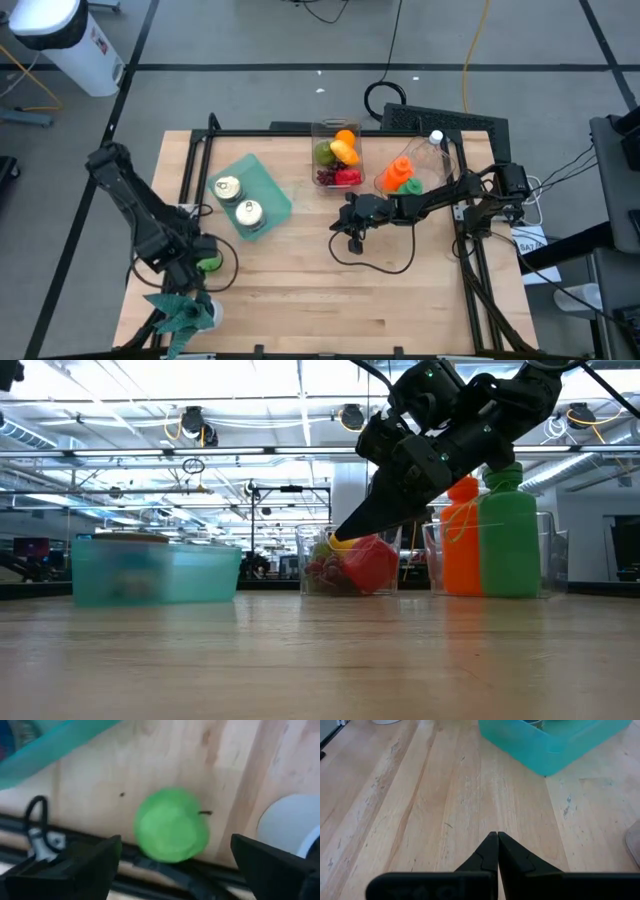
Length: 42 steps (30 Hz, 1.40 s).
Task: Pick & Place Food Item
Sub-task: Put the green apple into left transparent bin
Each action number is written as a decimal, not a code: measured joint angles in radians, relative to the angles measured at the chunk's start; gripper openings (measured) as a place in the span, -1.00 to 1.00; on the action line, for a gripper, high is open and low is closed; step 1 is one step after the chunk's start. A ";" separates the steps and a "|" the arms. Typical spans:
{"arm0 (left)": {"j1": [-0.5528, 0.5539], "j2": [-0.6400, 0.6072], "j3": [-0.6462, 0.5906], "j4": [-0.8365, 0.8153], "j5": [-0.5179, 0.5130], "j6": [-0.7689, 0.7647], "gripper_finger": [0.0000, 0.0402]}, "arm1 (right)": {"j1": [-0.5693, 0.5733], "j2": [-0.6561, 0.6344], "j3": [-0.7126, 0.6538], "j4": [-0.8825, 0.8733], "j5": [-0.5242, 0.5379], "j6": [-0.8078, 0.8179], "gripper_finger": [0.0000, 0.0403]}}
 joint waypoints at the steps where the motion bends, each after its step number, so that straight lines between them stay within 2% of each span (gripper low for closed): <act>1: -0.007 0.000 -0.017 0.030 -0.003 -0.006 0.88 | 0.000 0.000 0.000 0.000 0.000 0.000 -1.00; 4: -0.026 0.000 -0.060 0.107 -0.009 -0.026 0.85 | -0.001 0.000 0.000 0.001 0.000 0.000 -1.00; 7: -0.037 0.000 -0.089 0.151 -0.021 -0.052 0.92 | -0.003 0.000 0.000 0.001 0.000 0.000 -1.00; 13: -0.066 0.000 -0.121 0.156 -0.039 -0.083 0.97 | -0.008 0.000 0.000 0.003 0.004 0.000 -1.00; 21: -0.074 0.000 -0.212 0.232 0.014 -0.148 0.99 | -0.008 0.000 0.000 0.008 0.004 0.000 -1.00; 25: -0.073 -0.001 -0.255 0.284 0.006 -0.154 0.98 | -0.008 0.000 0.000 0.008 0.004 0.000 -1.00; 35: -0.073 -0.001 -0.276 0.305 -0.026 -0.176 0.98 | -0.008 0.000 0.000 0.009 0.004 0.003 -1.00; 39: -0.069 -0.001 -0.306 0.347 0.022 -0.183 0.97 | -0.008 0.000 0.000 0.017 0.003 0.003 -1.00; 42: -0.058 -0.002 -0.321 0.369 0.062 -0.182 0.89 | -0.007 0.000 0.000 0.018 0.002 0.005 -1.00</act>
